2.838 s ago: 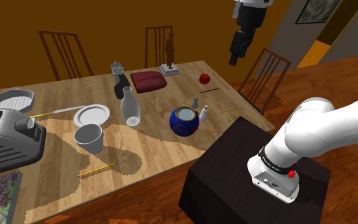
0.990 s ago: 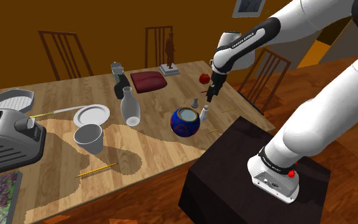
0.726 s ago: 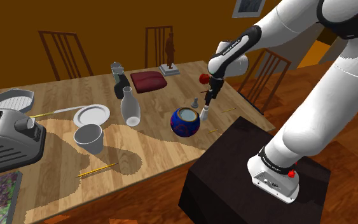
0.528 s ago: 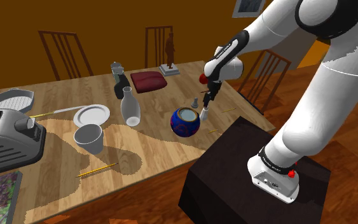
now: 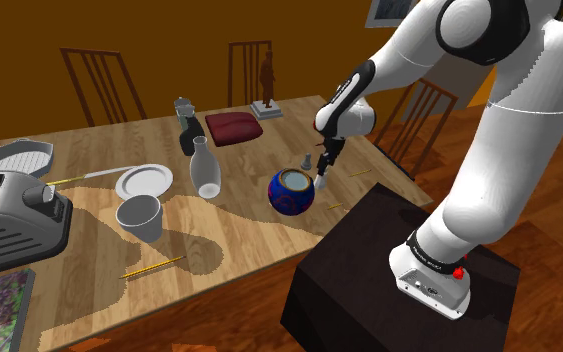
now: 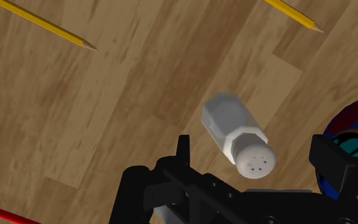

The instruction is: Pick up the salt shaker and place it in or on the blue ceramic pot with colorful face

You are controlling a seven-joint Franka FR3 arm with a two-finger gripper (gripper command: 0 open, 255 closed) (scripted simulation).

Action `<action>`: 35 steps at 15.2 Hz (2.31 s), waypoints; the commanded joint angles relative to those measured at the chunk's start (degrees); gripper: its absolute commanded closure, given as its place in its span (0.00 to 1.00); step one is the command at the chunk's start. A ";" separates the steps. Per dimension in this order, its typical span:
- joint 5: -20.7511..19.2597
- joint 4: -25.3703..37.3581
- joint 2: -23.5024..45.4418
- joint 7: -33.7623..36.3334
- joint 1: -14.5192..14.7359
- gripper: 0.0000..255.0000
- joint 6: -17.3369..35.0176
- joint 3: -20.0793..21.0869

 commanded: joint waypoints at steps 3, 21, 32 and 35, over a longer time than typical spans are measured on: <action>0.47 0.07 0.57 -0.36 -0.18 0.00 0.50 0.27; -2.17 -0.52 -2.93 1.72 0.80 1.00 -2.22 -1.24; -8.98 -0.86 -12.05 7.08 1.97 1.00 -10.33 -3.65; -10.50 -0.62 -14.34 8.29 1.99 1.00 -12.68 -3.89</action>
